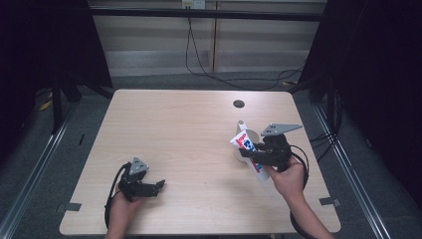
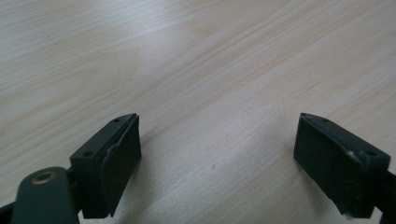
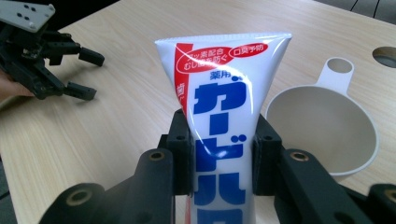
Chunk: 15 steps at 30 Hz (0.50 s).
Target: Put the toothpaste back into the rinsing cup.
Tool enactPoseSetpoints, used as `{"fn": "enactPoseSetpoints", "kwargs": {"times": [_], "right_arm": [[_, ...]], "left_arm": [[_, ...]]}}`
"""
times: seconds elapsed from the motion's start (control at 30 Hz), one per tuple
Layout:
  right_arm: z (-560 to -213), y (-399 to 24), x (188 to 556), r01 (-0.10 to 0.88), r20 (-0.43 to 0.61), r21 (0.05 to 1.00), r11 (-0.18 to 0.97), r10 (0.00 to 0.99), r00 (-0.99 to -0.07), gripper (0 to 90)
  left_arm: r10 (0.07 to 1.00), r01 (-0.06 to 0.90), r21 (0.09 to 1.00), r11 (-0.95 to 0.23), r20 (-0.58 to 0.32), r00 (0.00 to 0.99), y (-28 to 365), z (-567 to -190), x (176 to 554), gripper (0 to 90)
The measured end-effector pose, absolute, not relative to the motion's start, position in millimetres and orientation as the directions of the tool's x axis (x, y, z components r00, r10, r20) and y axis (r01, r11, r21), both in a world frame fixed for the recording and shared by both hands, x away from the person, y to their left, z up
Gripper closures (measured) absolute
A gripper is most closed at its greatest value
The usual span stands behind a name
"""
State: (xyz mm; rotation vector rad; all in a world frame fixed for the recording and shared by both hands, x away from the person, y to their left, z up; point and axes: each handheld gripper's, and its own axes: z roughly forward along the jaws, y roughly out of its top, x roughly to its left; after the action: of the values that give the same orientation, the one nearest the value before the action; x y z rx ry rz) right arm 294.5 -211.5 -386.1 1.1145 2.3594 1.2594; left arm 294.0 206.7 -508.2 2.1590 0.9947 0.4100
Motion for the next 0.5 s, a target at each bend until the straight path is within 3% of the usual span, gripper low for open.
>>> {"fn": "enactPoseSetpoints", "kwargs": {"times": [0.5], "right_arm": [[-374.8, -210.6, 299.7, 0.476, 0.114, 0.826, 0.300, 0.740, -0.663, 67.6]], "left_arm": [[0.757, 0.531, 0.718, -0.450, -0.009, 0.653, 206.8, -508.2, 294.1, 14.7]]}}
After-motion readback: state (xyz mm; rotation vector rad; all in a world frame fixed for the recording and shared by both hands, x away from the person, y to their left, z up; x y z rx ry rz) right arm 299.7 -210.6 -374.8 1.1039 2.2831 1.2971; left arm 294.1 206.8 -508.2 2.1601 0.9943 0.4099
